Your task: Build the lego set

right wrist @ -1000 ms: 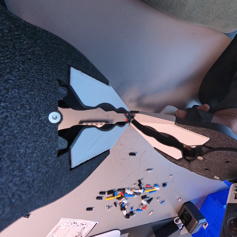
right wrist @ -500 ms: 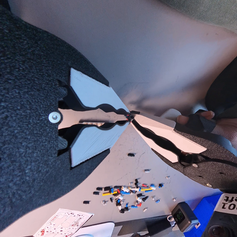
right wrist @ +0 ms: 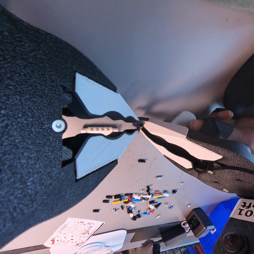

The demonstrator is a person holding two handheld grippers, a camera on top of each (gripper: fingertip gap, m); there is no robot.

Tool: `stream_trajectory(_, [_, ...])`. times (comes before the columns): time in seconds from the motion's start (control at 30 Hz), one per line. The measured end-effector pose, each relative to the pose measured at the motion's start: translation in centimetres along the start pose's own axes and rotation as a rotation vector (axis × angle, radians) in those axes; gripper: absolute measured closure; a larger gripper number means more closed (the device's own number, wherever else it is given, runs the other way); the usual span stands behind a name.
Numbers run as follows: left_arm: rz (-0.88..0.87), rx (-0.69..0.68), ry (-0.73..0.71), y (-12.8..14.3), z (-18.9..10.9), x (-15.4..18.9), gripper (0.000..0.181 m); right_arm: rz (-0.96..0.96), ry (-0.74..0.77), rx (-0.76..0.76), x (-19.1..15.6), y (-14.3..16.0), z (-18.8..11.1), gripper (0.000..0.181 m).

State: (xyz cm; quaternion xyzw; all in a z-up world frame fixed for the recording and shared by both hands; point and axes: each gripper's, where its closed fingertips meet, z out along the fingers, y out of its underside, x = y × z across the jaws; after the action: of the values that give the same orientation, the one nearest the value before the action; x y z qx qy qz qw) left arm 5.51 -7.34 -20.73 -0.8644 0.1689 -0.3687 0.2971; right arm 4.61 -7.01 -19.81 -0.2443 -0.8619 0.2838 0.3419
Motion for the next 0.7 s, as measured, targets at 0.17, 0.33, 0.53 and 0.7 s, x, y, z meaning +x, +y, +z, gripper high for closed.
stream_trajectory(0.17, [-0.010, 0.035, -0.015, -0.4, -0.2, -0.3, 0.173, -0.009, 0.040, -0.011, 0.7, 0.1, 0.0, 0.175])
stream_trajectory(0.33, [0.203, 0.009, -0.138, -0.2, -0.2, -0.6, 0.159, 0.079, -0.093, -0.008, -0.3, 0.6, 0.0, 0.176])
stream_trajectory(0.53, [0.361, -0.032, -0.171, 0.3, 0.5, -0.2, 0.168, 0.135, -0.187, -0.022, -1.0, 1.0, 0.6, 0.176])
stream_trajectory(0.7, [0.361, -0.050, -0.205, 0.4, 0.7, -0.9, 0.173, 0.143, -0.152, -0.049, -0.4, 1.6, 0.6, 0.168])
